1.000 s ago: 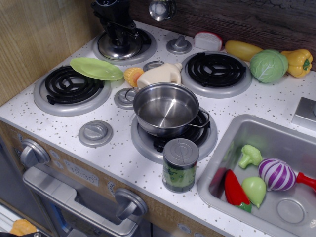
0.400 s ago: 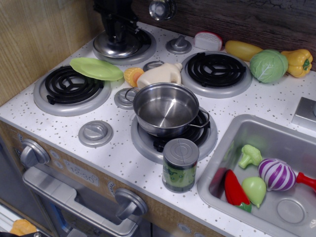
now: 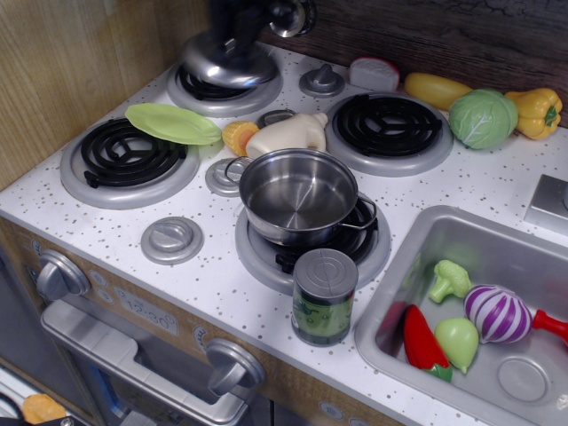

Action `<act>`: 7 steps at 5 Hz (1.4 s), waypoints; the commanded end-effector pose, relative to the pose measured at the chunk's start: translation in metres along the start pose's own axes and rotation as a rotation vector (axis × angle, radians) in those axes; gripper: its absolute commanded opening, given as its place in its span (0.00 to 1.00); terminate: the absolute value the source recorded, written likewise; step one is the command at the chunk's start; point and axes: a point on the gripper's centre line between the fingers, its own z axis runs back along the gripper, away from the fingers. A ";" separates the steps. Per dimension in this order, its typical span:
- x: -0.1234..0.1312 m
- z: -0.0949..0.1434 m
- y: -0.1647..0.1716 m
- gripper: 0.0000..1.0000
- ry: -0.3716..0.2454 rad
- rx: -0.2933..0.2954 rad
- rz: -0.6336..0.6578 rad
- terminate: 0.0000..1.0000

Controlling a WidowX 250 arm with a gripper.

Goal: Put lid on pot or pan

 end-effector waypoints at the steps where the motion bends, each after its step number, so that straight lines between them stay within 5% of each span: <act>1: -0.042 0.047 -0.017 0.00 -0.045 0.055 0.165 0.00; 3: -0.062 0.057 -0.052 0.00 0.026 -0.004 0.229 0.00; 5: -0.069 0.009 -0.061 0.00 0.007 -0.120 0.235 0.00; 7: -0.082 -0.010 -0.061 0.00 -0.013 -0.156 0.240 0.00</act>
